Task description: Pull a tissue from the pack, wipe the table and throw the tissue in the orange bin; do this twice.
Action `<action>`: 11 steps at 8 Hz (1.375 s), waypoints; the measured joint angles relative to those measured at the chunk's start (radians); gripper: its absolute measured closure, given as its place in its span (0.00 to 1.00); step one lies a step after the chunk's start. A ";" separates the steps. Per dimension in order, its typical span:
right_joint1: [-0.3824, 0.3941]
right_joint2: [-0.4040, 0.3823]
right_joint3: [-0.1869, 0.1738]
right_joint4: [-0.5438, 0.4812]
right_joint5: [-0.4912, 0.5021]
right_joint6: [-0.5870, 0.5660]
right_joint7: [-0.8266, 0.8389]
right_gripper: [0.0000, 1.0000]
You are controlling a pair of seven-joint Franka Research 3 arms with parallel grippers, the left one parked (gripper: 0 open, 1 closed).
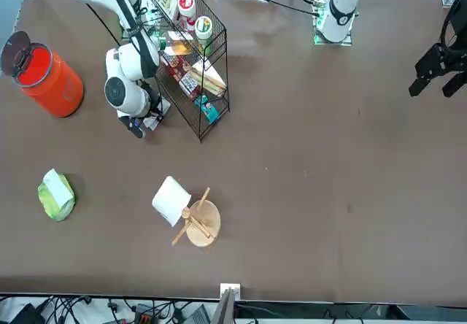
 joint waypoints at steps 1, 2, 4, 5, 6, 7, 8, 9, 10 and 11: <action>0.000 0.000 0.000 0.001 0.000 -0.010 0.000 0.99; 0.000 0.000 0.000 0.002 0.000 -0.038 0.001 0.99; -0.001 -0.005 -0.005 0.004 0.000 -0.116 0.001 0.99; -0.002 -0.012 -0.008 0.004 0.000 -0.146 0.001 0.99; -0.003 -0.015 -0.010 0.004 0.000 -0.161 0.001 0.99; -0.004 -0.016 -0.011 0.004 0.000 -0.176 0.001 0.99; -0.006 -0.016 -0.015 0.004 0.000 -0.189 0.001 0.99; -0.007 -0.016 -0.018 0.004 -0.001 -0.195 0.001 0.99; -0.008 -0.016 -0.020 0.004 -0.001 -0.198 0.001 0.99; -0.011 -0.016 -0.022 0.004 -0.001 -0.205 0.001 0.99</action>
